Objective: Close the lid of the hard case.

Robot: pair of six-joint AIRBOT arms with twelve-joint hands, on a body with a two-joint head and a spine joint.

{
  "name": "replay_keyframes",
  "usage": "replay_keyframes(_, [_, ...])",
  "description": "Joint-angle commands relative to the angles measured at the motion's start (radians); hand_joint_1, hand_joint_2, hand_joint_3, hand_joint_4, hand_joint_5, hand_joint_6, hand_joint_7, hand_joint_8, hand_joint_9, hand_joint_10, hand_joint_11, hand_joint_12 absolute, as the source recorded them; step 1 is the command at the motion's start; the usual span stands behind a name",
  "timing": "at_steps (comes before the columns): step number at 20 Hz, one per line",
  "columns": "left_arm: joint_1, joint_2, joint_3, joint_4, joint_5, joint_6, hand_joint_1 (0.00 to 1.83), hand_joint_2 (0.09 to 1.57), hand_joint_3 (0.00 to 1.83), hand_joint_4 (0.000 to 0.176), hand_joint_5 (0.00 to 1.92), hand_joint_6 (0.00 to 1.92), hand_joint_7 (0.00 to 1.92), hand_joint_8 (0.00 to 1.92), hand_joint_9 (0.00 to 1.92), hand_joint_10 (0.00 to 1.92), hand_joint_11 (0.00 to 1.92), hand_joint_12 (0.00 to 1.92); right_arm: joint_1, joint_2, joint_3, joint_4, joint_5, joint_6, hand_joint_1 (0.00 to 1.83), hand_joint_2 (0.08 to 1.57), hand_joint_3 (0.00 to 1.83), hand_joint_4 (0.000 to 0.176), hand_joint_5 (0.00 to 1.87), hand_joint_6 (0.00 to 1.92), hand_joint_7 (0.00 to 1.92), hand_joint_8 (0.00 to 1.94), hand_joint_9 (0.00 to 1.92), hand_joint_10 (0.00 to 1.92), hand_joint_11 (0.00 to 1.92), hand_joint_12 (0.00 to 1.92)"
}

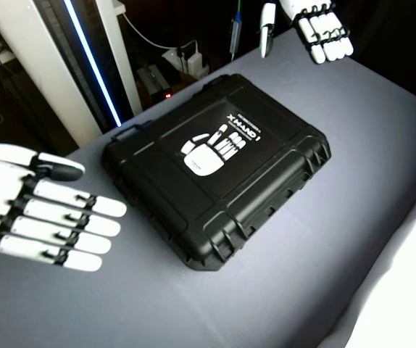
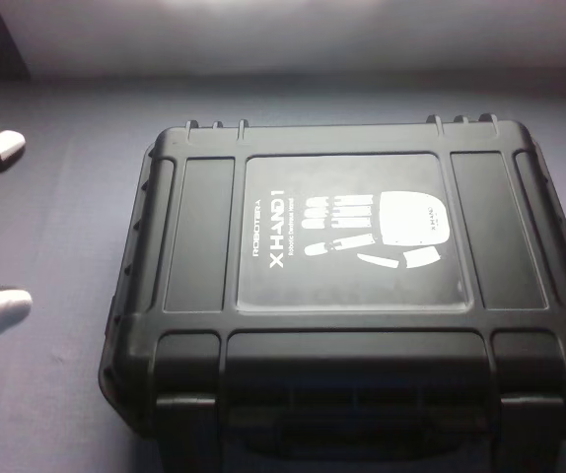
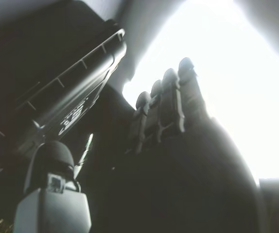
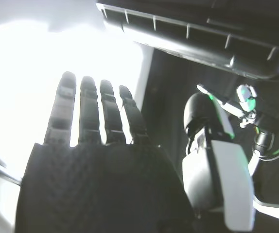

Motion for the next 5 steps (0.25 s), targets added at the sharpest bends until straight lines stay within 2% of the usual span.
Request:
replay_keyframes(1, [-0.005,0.005,0.005,-0.031,-0.16,-0.001,0.05,1.18,0.0,0.0,0.01,0.0,0.01,0.0,0.01,0.0,0.03,0.02,-0.01,0.011,0.002,0.061,0.178,-0.001,0.12,1.22,0.0,0.033,0.01,0.0,0.0,0.0,0.0,0.0,0.03,0.02])
replay_keyframes(2, [-0.006,-0.005,0.012,-0.039,-0.177,-0.001,0.03,1.17,0.0,0.0,0.03,0.01,0.02,0.01,0.02,0.01,0.04,0.02,-0.036,0.008,-0.001,0.087,0.219,-0.002,0.12,1.22,0.0,0.047,0.0,0.0,0.0,0.0,0.0,0.0,0.05,0.02])
replay_keyframes(3, [-0.027,-0.025,0.023,-0.04,-0.193,-0.001,0.09,1.22,0.01,0.0,0.03,0.01,0.03,0.01,0.01,0.0,0.02,0.01,-0.037,0.0,-0.003,0.108,0.261,-0.005,0.16,1.23,0.0,0.04,0.01,0.0,0.0,0.0,0.0,0.0,0.05,0.02])
replay_keyframes(5, [-0.066,-0.066,0.047,-0.046,-0.205,-0.018,0.02,1.26,0.02,0.005,0.0,0.0,0.0,0.0,0.0,0.0,0.0,0.0,-0.027,-0.02,-0.003,0.136,0.338,-0.014,0.23,1.24,0.0,0.02,0.05,0.01,0.01,0.0,0.0,0.0,0.07,0.04])
